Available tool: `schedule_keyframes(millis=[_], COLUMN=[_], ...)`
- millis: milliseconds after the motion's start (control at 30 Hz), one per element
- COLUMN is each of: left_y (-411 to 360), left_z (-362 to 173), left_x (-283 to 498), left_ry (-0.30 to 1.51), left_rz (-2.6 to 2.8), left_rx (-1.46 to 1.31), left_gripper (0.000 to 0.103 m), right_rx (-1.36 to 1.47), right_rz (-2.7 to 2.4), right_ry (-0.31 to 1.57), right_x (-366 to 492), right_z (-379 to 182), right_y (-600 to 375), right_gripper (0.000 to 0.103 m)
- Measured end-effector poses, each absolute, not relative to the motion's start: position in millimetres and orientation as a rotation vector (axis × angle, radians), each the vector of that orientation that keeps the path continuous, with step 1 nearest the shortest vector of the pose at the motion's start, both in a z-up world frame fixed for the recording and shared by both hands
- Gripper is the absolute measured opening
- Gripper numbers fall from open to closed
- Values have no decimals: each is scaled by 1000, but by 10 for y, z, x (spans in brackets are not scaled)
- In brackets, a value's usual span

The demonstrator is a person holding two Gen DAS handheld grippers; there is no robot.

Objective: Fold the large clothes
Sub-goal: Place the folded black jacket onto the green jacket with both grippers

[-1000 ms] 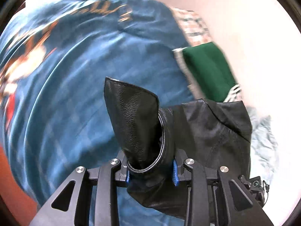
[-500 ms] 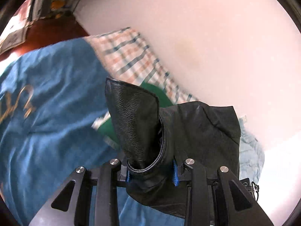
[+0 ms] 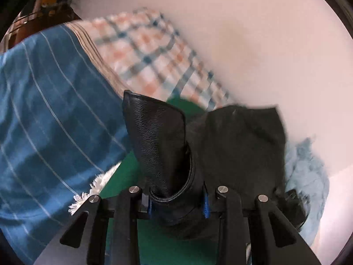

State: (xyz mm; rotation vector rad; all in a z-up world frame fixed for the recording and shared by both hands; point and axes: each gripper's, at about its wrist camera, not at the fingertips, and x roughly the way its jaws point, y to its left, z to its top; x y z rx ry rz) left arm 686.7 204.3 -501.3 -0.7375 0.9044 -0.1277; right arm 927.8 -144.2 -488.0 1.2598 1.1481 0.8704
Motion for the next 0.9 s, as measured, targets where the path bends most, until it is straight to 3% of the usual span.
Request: schedule_keyframes(millis=[100, 233, 300, 333, 367, 433, 600, 667, 900], left_y=[1930, 1861, 1760, 1749, 1702, 1651, 1458, 1394, 1325], left_z=[-4997, -4843, -4731, -4734, -4691, -4631, -4317, -4135, -3404], left_x=[6842, 6848, 6806, 6816, 6793, 6760, 6481, 6249, 5451], left_ry=[922, 969, 994, 993, 999, 999, 982, 964, 938], left_rz=[-150, -123, -76, -63, -37, -4, 79, 98, 56], left_rx=[-660, -555, -435, -401, -345, -264, -59, 3, 55], left_gripper=[33, 40, 51, 61, 83, 95, 96, 101, 102], right_rx=[1252, 980, 797, 706, 606, 344, -15, -39, -15], right_rz=[812, 611, 477, 411, 351, 187, -92, -147, -254], right_ry=[1207, 1298, 1301, 1296, 1294, 1263, 1217, 1206, 1125], right_x=[9303, 9240, 9119, 9056, 9002, 8808, 8044, 7776, 6687], right_z=[-4899, -4487, -4244, -4122, -4001, -3732, -3262, -3090, -2304], right_y=[-1514, -1452, -1310, -1243, -1162, -919, -502, -417, -179], right_gripper=[47, 68, 76, 86, 89, 90, 94, 95, 95])
